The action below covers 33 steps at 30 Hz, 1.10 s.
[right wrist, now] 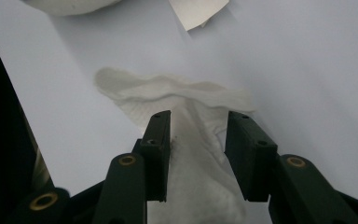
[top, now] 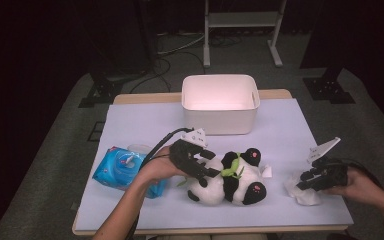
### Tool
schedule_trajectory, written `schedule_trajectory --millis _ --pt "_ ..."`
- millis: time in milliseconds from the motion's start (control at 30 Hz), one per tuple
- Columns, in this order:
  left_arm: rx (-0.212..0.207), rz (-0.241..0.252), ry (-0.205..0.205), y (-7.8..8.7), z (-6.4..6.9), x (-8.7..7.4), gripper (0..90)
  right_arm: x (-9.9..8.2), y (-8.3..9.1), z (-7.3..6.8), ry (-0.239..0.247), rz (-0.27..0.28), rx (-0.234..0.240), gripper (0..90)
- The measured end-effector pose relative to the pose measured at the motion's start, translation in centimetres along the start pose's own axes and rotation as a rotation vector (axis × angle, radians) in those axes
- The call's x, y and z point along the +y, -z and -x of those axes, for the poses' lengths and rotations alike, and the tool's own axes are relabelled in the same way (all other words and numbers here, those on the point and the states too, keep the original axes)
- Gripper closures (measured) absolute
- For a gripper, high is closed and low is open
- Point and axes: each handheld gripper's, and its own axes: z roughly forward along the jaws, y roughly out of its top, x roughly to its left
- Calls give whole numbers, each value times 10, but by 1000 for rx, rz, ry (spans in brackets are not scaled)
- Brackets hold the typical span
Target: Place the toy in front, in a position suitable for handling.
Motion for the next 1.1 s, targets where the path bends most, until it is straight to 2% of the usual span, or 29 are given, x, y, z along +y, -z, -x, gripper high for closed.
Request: schedule_trajectory --millis 233,633,1100 --pt "17 16 27 7 -1 -9 355 3 9 0 -4 33 5 590" --pt "68 43 81 22 -4 -33 283 12 28 -2 21 107 26 561" --pt "127 45 121 36 -6 -55 238 50 41 -10 95 185 48 527"
